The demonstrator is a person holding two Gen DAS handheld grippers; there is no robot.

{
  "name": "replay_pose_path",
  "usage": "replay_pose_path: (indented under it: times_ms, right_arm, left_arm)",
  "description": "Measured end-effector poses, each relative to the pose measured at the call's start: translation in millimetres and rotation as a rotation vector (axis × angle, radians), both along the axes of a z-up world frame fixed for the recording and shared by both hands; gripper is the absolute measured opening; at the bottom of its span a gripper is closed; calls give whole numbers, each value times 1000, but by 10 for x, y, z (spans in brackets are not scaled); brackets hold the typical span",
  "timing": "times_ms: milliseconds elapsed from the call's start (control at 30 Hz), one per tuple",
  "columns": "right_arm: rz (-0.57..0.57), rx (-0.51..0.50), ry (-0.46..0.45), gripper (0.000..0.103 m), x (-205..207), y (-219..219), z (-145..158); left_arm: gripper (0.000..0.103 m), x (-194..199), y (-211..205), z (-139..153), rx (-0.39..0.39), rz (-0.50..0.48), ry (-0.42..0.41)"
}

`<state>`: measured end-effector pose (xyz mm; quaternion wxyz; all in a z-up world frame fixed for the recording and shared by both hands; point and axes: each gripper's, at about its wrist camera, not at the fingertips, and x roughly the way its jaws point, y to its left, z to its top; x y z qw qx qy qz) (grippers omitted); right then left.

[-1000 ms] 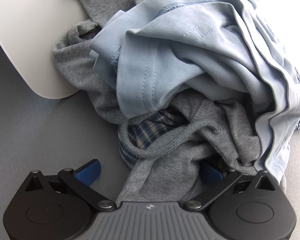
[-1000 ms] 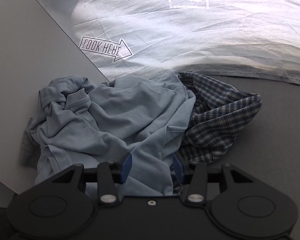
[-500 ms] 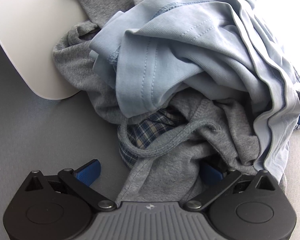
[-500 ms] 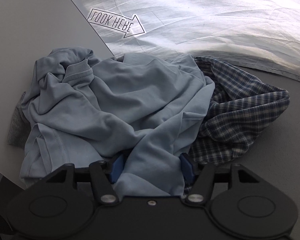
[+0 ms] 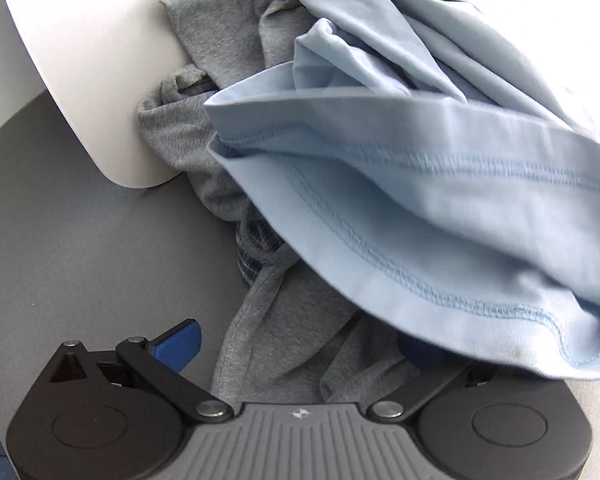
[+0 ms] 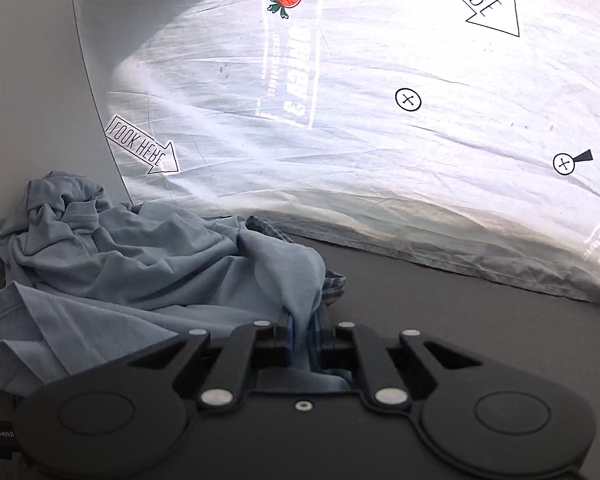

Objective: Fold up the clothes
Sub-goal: 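Pull the light blue t-shirt out of the heap onto open table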

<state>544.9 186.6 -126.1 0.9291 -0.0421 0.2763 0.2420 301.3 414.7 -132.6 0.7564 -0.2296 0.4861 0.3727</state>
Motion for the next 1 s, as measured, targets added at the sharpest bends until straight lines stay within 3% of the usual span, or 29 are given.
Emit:
replay_pose_path:
  times_ms: [67, 200, 300, 367, 500, 600, 733, 833, 1000]
  right_arm:
    - [-48, -11, -43, 7, -158, -448, 177]
    - [-130, -131, -169, 7, -637, -1313, 365]
    - [-220, -202, -205, 7, -1023, -2076, 474]
    - [-331, -279, -203, 7, -1266, -2657, 475]
    - [-565, -439, -194, 7, -1748, -3832, 459]
    - [-781, -440, -22, 9, -2082, -4798, 293]
    - [-883, -351, 178, 15, -2481, -5567, 76]
    - [-862, -241, 239, 19, -2695, -5738, 2]
    - [-812, -213, 219, 23, -2774, -5754, 0]
  left_arm:
    - [103, -69, -236, 141, -8, -45, -23]
    - [103, -102, -655, 393, -32, -98, -82]
    - [103, -190, -950, 390, -23, -143, -97]
    - [103, 248, -1159, 275, -29, -182, -114]
    - [103, 409, -1733, 178, -63, -264, -127]
    - [103, 216, -2173, 115, -86, -349, -110]
    - [103, 129, -2771, -15, -124, -442, -73]
    - [103, 177, -3139, -137, -164, -502, -60]
    - [103, 182, -3699, -168, -198, -574, -76]
